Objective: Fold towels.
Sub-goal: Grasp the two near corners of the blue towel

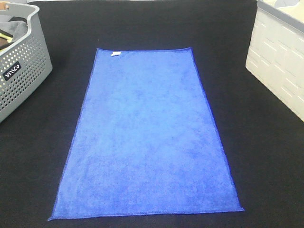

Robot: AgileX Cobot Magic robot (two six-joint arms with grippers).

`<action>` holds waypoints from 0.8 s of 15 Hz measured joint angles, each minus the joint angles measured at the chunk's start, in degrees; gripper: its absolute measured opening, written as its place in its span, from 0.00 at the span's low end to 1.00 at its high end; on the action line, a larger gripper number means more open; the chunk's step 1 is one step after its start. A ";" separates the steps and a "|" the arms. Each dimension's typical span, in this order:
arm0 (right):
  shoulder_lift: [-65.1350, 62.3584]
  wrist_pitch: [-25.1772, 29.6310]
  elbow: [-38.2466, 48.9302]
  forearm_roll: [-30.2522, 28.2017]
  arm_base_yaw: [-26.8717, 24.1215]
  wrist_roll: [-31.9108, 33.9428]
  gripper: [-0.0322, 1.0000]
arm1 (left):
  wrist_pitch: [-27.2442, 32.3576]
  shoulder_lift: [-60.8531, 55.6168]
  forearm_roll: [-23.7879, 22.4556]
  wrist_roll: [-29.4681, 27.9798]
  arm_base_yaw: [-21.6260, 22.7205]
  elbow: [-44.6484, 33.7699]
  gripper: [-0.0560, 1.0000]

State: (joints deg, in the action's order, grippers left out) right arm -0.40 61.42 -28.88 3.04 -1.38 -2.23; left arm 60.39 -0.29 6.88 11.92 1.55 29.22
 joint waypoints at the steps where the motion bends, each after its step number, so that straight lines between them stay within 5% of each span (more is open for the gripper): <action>1: 0.00 0.00 0.00 0.00 0.00 0.00 0.83 | 0.00 0.00 0.00 0.00 0.00 0.00 0.69; 12: 0.00 0.00 0.00 0.00 0.00 0.00 0.83 | 0.00 0.00 0.00 0.00 0.00 0.00 0.69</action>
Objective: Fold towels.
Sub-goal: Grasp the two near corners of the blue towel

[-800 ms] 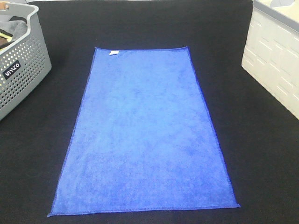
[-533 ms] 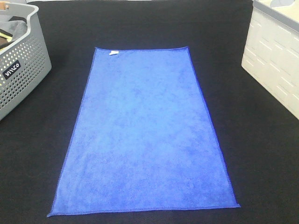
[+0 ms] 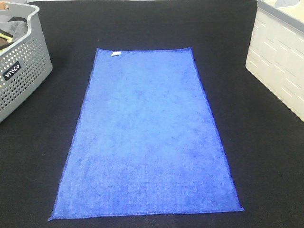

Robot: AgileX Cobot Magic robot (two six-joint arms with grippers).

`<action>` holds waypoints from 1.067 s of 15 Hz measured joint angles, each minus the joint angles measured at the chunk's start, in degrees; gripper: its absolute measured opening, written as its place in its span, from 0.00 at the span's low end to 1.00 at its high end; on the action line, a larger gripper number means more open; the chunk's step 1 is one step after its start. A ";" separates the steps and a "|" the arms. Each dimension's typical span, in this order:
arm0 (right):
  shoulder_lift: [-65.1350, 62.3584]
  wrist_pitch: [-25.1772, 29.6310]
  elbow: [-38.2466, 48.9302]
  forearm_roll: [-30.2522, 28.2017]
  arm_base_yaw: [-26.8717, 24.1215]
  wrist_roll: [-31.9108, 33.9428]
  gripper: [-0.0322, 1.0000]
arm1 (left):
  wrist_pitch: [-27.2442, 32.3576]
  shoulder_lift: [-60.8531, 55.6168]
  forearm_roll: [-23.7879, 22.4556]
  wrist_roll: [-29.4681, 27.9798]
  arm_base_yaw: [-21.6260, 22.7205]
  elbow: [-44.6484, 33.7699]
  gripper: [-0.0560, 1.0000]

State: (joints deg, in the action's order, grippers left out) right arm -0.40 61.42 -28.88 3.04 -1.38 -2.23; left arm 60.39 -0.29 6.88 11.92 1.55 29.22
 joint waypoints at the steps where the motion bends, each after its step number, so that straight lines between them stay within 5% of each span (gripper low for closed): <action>1: 0.00 0.00 0.00 0.00 0.00 0.00 0.83 | 0.00 0.00 0.00 0.00 0.00 0.00 0.69; 16: 0.00 0.00 0.00 0.00 0.00 0.00 0.83 | 0.00 0.00 0.00 0.00 0.00 0.00 0.69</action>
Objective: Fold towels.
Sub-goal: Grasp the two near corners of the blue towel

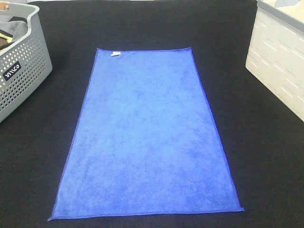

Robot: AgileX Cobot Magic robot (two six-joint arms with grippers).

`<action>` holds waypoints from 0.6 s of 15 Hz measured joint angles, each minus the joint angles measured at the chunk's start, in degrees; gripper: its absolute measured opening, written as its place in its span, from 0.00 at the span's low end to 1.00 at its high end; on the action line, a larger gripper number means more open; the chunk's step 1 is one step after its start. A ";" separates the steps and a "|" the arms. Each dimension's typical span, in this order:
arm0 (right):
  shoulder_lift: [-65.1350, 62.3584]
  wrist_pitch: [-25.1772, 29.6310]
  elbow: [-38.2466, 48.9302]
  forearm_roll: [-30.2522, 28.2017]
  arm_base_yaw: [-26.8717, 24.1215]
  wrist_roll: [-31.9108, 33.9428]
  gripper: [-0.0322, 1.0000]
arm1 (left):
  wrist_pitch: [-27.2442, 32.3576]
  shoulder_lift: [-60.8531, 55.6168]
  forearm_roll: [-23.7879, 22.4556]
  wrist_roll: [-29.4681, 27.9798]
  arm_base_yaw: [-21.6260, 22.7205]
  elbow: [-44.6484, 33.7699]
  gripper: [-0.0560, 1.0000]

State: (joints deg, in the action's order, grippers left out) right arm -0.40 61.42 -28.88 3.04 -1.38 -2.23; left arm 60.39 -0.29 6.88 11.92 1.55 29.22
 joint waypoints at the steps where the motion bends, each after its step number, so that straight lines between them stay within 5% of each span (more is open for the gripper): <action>1: 0.00 0.00 0.00 0.00 0.00 0.00 0.83 | 0.00 0.00 0.00 0.00 0.00 0.00 0.69; 9: 0.00 0.00 0.00 0.00 0.00 0.00 0.83 | 0.00 0.00 0.00 0.00 0.00 0.00 0.69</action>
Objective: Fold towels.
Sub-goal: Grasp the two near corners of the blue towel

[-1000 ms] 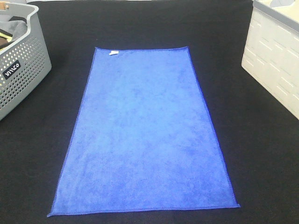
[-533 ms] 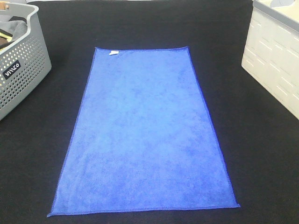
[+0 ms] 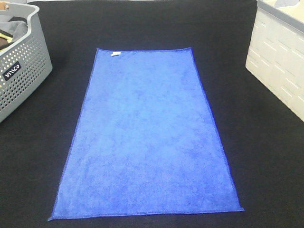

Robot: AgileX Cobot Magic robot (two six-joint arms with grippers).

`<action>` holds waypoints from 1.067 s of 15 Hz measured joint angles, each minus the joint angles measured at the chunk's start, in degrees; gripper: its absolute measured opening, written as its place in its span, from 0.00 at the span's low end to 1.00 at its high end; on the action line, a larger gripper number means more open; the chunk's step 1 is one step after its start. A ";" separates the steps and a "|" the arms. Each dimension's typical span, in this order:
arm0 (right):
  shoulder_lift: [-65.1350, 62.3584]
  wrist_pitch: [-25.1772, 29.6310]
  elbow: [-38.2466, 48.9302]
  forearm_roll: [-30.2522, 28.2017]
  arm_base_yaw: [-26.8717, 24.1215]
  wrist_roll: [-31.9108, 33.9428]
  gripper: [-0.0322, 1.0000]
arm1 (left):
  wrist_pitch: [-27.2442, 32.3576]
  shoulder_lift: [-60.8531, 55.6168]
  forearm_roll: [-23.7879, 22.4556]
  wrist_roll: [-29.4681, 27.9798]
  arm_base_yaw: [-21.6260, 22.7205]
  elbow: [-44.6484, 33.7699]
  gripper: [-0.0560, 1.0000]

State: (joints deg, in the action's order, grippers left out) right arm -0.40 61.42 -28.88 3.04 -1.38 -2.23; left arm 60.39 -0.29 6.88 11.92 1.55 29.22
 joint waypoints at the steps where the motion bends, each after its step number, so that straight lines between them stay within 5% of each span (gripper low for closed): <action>1: 0.00 0.00 0.00 0.00 0.00 0.00 0.83 | 0.00 0.00 0.00 0.00 0.00 0.00 0.69; 16: 0.00 0.00 0.00 0.00 0.00 0.00 0.83 | -0.17 0.00 0.57 0.00 0.00 0.00 0.69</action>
State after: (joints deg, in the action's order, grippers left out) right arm -0.40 61.42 -28.88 3.04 -1.38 -2.23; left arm 60.22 -0.29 7.45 11.92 1.55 29.22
